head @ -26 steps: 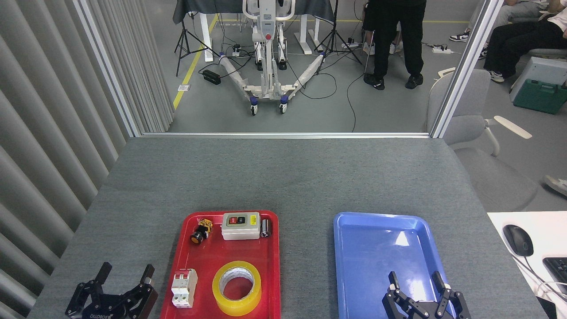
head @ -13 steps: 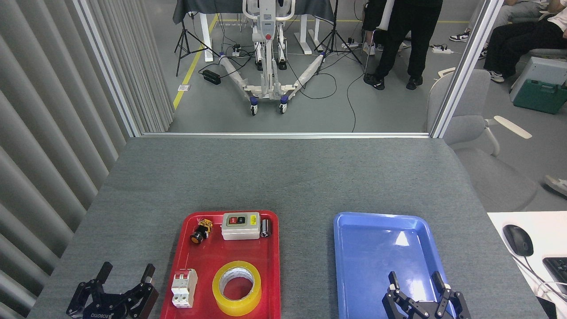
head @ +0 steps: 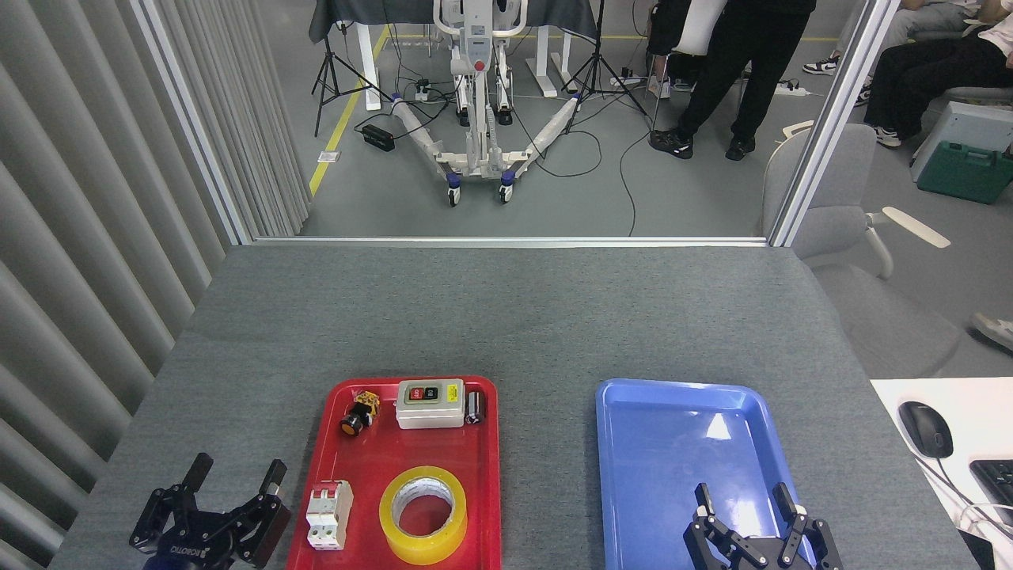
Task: Place and move tape with both arms
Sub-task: 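Reach the left gripper into the red tray toward the yellow tape roll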
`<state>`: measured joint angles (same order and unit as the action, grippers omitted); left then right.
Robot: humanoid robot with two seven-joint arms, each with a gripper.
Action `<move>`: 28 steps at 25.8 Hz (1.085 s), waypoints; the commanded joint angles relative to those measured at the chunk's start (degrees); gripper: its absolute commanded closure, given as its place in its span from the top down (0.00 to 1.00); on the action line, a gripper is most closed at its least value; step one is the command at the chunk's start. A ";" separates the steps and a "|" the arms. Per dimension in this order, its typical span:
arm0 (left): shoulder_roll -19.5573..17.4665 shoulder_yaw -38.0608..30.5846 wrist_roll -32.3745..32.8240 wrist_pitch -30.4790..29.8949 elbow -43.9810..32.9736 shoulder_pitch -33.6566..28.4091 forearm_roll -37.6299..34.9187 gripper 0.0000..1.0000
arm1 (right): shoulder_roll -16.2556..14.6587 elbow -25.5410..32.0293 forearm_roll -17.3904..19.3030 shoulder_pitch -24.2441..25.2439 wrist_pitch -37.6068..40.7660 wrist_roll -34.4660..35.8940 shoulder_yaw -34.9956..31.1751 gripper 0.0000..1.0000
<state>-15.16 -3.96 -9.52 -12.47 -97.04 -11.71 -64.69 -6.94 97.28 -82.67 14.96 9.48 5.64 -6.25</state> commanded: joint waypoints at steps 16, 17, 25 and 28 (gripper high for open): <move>-0.31 6.95 40.11 -2.56 -0.17 15.05 1.32 0.99 | -0.09 0.19 -0.03 0.07 0.01 -0.01 -0.08 1.00; -0.31 8.09 44.86 -2.56 -0.08 16.28 1.32 0.99 | 0.00 0.19 -0.03 0.07 0.01 -0.01 -0.08 1.00; 0.04 14.07 63.14 -2.21 0.89 23.23 1.32 0.99 | 0.00 0.19 -0.03 -0.02 -0.07 0.34 -0.17 1.00; 0.13 16.17 65.51 -2.21 5.02 26.21 1.23 0.99 | 0.00 0.28 -0.03 0.07 -0.07 0.43 -0.17 1.00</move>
<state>-15.12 10.37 52.92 -14.82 -95.03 11.87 -63.35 -6.92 97.51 -82.71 14.96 9.50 5.90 -6.41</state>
